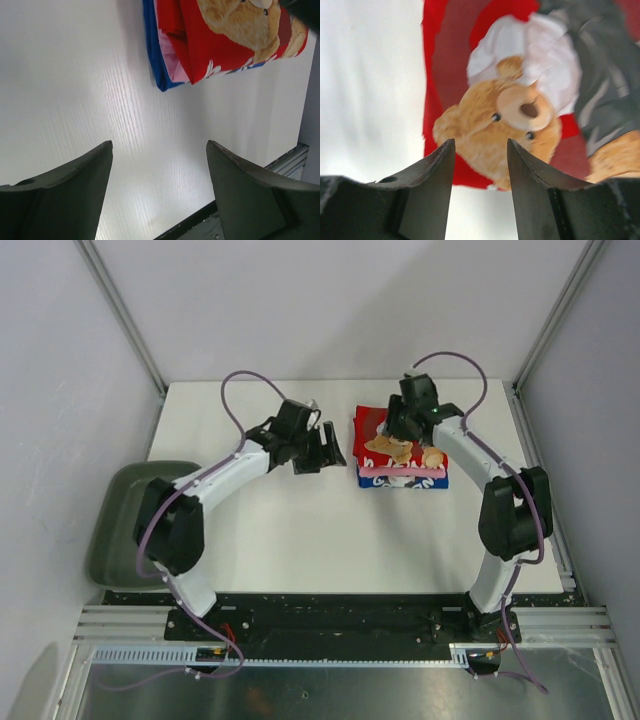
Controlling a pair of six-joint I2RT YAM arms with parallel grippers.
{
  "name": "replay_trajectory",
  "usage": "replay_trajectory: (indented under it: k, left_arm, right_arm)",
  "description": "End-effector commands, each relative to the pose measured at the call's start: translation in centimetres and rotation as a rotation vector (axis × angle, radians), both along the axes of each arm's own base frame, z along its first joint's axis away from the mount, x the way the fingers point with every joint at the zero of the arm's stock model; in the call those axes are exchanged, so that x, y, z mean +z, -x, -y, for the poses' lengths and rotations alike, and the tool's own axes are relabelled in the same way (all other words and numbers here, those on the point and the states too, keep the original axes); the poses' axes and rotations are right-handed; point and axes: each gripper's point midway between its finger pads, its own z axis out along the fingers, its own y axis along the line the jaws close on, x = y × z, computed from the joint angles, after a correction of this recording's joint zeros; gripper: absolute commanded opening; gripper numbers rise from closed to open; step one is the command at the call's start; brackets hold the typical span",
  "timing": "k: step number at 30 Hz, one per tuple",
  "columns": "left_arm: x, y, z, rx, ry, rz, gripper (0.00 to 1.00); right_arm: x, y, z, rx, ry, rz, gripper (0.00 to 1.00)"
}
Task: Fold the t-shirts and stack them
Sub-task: Put the neatly folded tshirt into the corner of the board with both arms, then put the neatly folded tshirt into the corner of the board with the right arm
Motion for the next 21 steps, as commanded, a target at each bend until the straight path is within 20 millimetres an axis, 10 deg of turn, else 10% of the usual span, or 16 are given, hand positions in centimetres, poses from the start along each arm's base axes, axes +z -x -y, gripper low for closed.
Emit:
replay_trajectory:
  k: [1, 12, 21]
  left_arm:
    - [2.4, 0.7, -2.7, 0.028, -0.004, 0.091, 0.79]
    - [3.9, 2.4, -10.3, 0.202, -0.011, 0.150, 0.78]
    - [4.2, 2.8, -12.8, 0.243, -0.009, 0.169, 0.78]
  right_arm:
    - [1.6, 2.8, -4.2, 0.026, -0.080, 0.027, 0.49]
    - [-5.3, 7.5, -10.5, -0.196, -0.113, -0.079, 0.48]
    - [-10.4, 5.5, -8.7, -0.405, -0.086, -0.083, 0.51]
